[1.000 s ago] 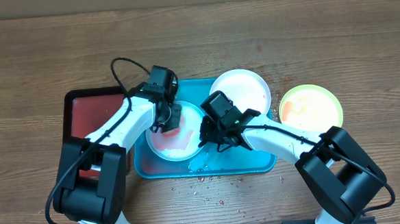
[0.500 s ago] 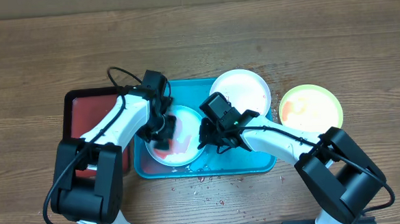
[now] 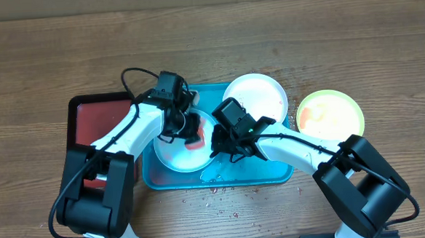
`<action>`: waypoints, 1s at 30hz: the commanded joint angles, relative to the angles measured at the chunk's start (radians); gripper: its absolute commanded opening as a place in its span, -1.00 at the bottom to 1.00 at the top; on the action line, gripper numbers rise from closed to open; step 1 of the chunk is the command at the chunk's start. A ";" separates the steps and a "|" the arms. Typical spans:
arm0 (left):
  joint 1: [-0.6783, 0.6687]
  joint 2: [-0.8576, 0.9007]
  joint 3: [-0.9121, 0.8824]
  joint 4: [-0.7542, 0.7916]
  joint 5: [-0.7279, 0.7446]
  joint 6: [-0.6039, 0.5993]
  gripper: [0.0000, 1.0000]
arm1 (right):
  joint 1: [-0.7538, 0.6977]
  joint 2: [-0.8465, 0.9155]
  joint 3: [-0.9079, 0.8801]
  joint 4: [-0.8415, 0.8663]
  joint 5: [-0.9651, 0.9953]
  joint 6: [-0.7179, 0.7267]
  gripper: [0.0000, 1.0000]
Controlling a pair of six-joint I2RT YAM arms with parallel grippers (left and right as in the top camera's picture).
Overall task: Clean dirty plates on tray and stack at the side
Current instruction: 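Scrub the white plate with the sponge held in the left gripper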
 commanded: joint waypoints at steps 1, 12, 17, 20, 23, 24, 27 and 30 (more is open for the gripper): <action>0.002 0.016 -0.004 -0.018 -0.488 -0.297 -0.92 | -0.004 0.014 0.003 -0.011 0.005 -0.004 -0.93; 0.001 0.016 -0.005 -0.310 -0.119 -0.045 -0.91 | -0.004 0.014 0.003 -0.008 0.005 -0.004 -0.93; -0.004 0.016 -0.005 -0.330 0.279 0.224 -0.92 | -0.004 0.014 0.003 -0.008 0.005 -0.004 -0.93; -0.013 0.016 -0.005 -0.269 0.302 0.239 -0.91 | -0.004 0.014 0.003 -0.008 0.004 -0.004 -0.92; -0.020 0.016 -0.007 -0.161 0.302 0.238 -0.92 | -0.004 0.014 0.003 -0.009 0.004 -0.005 -0.93; -0.020 0.016 -0.008 -0.125 0.291 0.237 -0.91 | -0.004 0.014 0.003 -0.009 0.005 -0.004 -0.93; -0.020 0.016 -0.008 -0.035 0.139 0.134 -0.92 | -0.004 0.014 0.003 -0.009 0.004 -0.007 -0.93; -0.017 0.016 -0.008 -0.010 -0.119 -0.053 -0.91 | -0.004 0.014 0.003 -0.011 0.004 -0.008 -0.93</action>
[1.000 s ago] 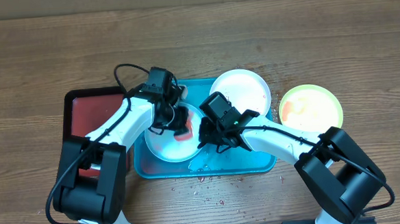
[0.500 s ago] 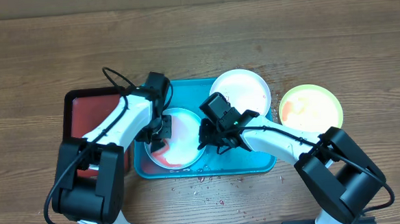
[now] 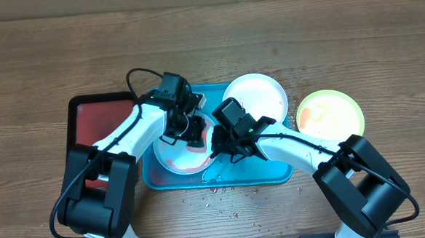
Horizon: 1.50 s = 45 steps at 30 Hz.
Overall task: Clean dirty plates on tray and stack at the side
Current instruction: 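Scrub the white plate with the sponge held in the left gripper, then lift the white plate with right gripper and stack it on yellow plate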
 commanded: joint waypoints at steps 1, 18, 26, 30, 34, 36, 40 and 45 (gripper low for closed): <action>0.002 0.019 -0.005 0.010 -0.325 -0.218 -0.91 | -0.004 0.014 0.003 -0.006 0.016 0.009 -0.93; 0.037 0.018 0.498 -0.571 -0.578 -0.378 -0.92 | -0.004 0.012 0.082 -0.151 -0.002 -0.058 -0.93; 0.096 0.018 0.571 -0.603 -0.260 -0.269 -0.91 | 0.015 -0.073 0.216 -0.427 0.153 -0.164 -0.92; 0.092 0.019 0.548 -0.605 -0.262 -0.268 -0.91 | 0.079 -0.167 0.220 -0.531 0.373 -0.163 -0.92; 0.092 0.020 0.532 -0.598 -0.262 -0.269 -0.91 | 0.164 -0.253 0.220 -0.616 0.595 -0.129 -0.93; 0.092 0.020 0.528 -0.595 -0.262 -0.273 -0.92 | 0.202 -0.284 0.220 -0.637 0.671 -0.129 -0.93; 0.092 0.020 0.526 -0.587 -0.261 -0.272 -0.92 | 0.285 -0.334 0.224 -0.681 0.874 -0.098 -0.93; 0.092 0.020 0.526 -0.587 -0.261 -0.272 -0.91 | 0.375 -0.355 0.224 -0.724 1.133 -0.084 -0.93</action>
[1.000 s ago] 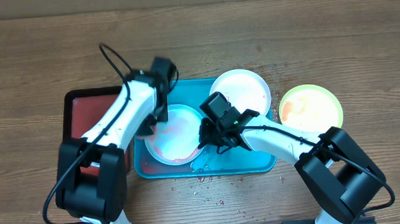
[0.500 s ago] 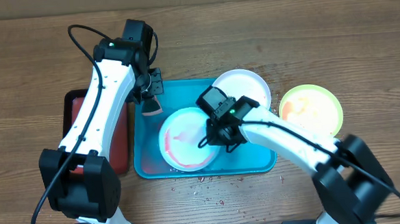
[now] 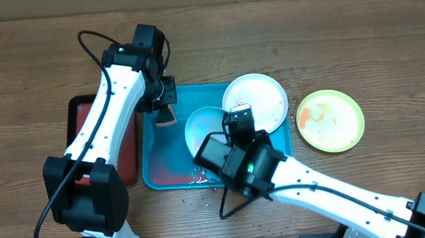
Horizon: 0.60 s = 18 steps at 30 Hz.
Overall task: Clean dirty plates on tray and stack at the side
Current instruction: 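Lift the white plate with right gripper and stack it on yellow plate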
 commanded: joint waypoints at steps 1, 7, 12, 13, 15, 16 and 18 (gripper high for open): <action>-0.002 0.004 -0.003 0.002 0.018 0.015 -0.91 | 0.053 -0.029 0.033 -0.013 0.299 0.026 -0.93; -0.002 0.004 -0.003 0.002 0.017 0.015 -0.92 | 0.128 -0.029 0.033 -0.026 0.542 0.026 -0.92; -0.002 0.004 -0.003 0.002 0.017 0.016 -0.91 | 0.177 -0.029 0.033 -0.026 0.722 0.026 -0.93; -0.002 0.004 -0.003 0.002 0.017 0.016 -0.91 | 0.186 -0.029 0.033 -0.026 0.756 0.026 -0.93; -0.002 0.004 -0.003 0.002 0.017 0.016 -0.92 | 0.196 -0.029 0.033 -0.026 0.798 0.025 -0.93; -0.002 0.004 -0.003 0.002 0.017 0.016 -0.92 | 0.201 -0.029 0.033 -0.026 0.814 0.022 -0.93; -0.002 0.004 -0.003 0.002 0.017 0.016 -0.92 | 0.207 -0.029 0.033 -0.026 0.832 0.022 -0.93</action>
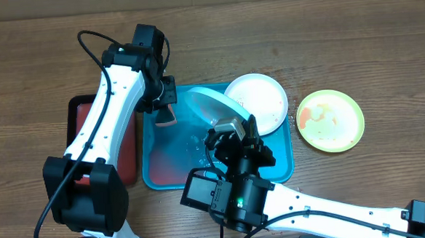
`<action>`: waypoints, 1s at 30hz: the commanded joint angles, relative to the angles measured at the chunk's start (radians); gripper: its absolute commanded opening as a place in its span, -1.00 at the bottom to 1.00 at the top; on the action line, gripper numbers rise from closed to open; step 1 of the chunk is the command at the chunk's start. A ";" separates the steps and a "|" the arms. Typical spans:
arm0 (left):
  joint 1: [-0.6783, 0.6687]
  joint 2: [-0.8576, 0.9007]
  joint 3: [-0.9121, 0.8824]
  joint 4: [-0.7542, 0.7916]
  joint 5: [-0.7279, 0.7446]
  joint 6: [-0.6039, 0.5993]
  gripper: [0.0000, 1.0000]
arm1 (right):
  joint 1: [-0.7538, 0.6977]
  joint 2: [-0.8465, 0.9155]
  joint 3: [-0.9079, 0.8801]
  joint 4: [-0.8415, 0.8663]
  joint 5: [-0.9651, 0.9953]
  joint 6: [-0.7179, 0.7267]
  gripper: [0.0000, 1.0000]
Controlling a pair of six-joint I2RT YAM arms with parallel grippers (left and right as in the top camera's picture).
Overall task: Clean dirty plates on tray and stack at the side
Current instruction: 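Lift the white plate with right gripper and stack it on yellow plate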
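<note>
A light blue plate point(204, 103) hangs tilted over the back of the blue tray point(170, 165), with my right gripper point(226, 125) shut on its near edge. The right arm is raised high toward the camera and hides the tray's front right. My left gripper point(165, 113) is over the tray's back left corner, shut on a pink sponge point(166, 122). A white plate point(264, 96) lies at the tray's back right corner. Wet streaks show on the tray floor.
A green plate point(330, 120) with orange smears lies on the wooden table to the right of the tray. A red tray point(85, 126) lies against the blue tray's left side, partly under the left arm.
The right arm has risen closer to the camera, and the blue plate is now further back and tilted steeply. The left arm and sponge have not moved.
First the left gripper held the sponge on the blue plate in the tray while the right gripper held the plate's edge. Then the plate looked smeared red under the sponge. Later the sponge was at the tray's back left and the plate was lifted, now tilted.
</note>
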 commanded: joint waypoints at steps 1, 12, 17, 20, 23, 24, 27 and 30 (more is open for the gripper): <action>-0.002 0.004 -0.003 0.002 0.017 0.015 -0.91 | 0.011 -0.028 0.033 0.002 0.129 0.014 -0.93; -0.002 0.004 -0.003 0.002 0.014 0.015 -0.92 | 0.002 -0.028 0.031 0.002 -0.077 0.016 -0.93; -0.002 0.004 -0.003 0.002 0.014 0.015 -0.92 | -0.086 -0.027 0.030 -0.001 -0.509 0.106 -0.93; -0.002 0.004 -0.003 0.002 0.014 0.015 -0.92 | -0.193 -0.028 0.030 0.011 -0.748 0.119 -0.93; -0.002 0.004 -0.003 0.001 0.014 0.016 -0.92 | -0.325 -0.031 0.030 0.042 -0.945 0.036 -0.93; -0.002 0.004 -0.003 0.001 0.014 0.016 -0.91 | -0.365 -0.034 0.030 0.057 -1.001 0.002 -0.93; -0.002 0.004 -0.003 0.001 0.013 0.016 -0.92 | -0.544 -0.058 0.030 0.105 -1.206 -0.116 -0.93; -0.002 0.004 -0.003 0.000 0.014 0.016 -0.92 | -0.772 -0.080 0.030 0.127 -1.406 -0.223 -0.93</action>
